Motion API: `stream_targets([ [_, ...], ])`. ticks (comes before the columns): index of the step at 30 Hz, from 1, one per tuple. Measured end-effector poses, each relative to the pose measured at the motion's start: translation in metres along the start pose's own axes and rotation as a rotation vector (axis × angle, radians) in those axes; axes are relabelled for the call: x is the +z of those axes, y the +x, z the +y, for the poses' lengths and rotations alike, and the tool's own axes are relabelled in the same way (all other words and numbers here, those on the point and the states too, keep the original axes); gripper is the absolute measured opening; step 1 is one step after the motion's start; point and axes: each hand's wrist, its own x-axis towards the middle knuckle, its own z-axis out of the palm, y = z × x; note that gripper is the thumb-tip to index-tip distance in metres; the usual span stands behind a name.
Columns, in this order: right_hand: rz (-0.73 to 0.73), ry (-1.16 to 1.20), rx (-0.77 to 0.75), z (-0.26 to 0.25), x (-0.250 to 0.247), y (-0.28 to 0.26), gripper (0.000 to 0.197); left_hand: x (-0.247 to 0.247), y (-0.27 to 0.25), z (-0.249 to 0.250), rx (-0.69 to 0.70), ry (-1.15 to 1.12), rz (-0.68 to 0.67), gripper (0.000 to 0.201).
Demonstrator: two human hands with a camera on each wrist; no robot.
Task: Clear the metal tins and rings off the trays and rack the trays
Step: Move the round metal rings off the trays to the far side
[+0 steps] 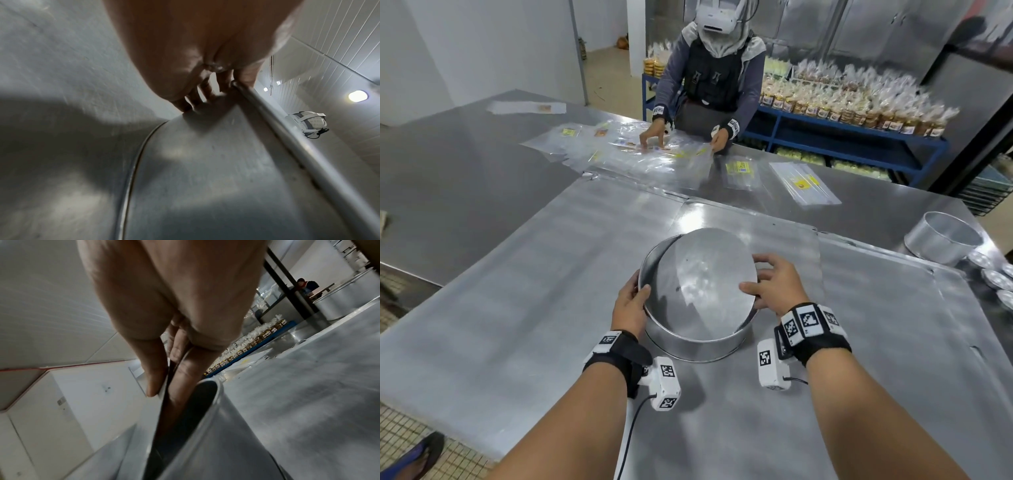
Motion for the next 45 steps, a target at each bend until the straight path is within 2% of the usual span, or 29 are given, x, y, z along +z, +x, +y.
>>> stream_targets([
  [5,0.052,-0.076,0.035,0.016,0.014,-0.001,0.049,-0.003,-0.003,0.005,0.004,0.036,-0.038,0.045],
  [9,0.138,-0.378,-0.032,0.019,0.018,-0.005,0.040,-0.004,-0.005,0.007,0.016,0.054,-0.064,0.040],
  [11,0.170,-0.478,-0.061,0.019,0.023,-0.005,0.038,-0.005,-0.004,0.008,-0.003,0.069,-0.067,0.046],
  [14,0.222,-0.559,-0.096,0.023,0.025,-0.007,0.049,-0.009,-0.004,0.013,-0.051,0.138,-0.095,0.049],
  [17,0.270,-0.498,-0.125,0.029,0.022,-0.016,0.056,-0.012,-0.005,0.018,-0.111,0.258,-0.101,0.049],
  [20,0.280,-0.458,-0.062,0.040,0.018,-0.020,0.058,-0.013,-0.004,0.021,-0.156,0.378,-0.083,0.045],
  [26,0.254,-0.270,0.100,0.065,0.009,-0.030,0.031,-0.001,-0.007,0.028,-0.284,0.476,-0.012,0.049],
  [32,0.213,-0.029,0.200,0.075,-0.008,-0.043,0.016,0.022,-0.026,0.027,-0.266,0.555,0.010,0.041],
  [36,0.222,-0.003,0.153,0.084,-0.034,-0.053,0.018,0.044,-0.041,0.023,-0.251,0.517,0.003,0.038],
  [39,0.262,-0.011,0.119,0.086,-0.060,-0.062,0.005,0.069,-0.051,0.020,-0.232,0.475,-0.008,0.037],
  [42,0.316,-0.059,0.078,0.085,-0.091,-0.073,0.016,0.103,-0.064,0.020,-0.220,0.417,-0.006,0.040],
  [45,0.353,-0.023,0.065,0.084,-0.125,-0.085,0.017,0.140,-0.078,0.020,-0.194,0.394,-0.030,0.041],
])
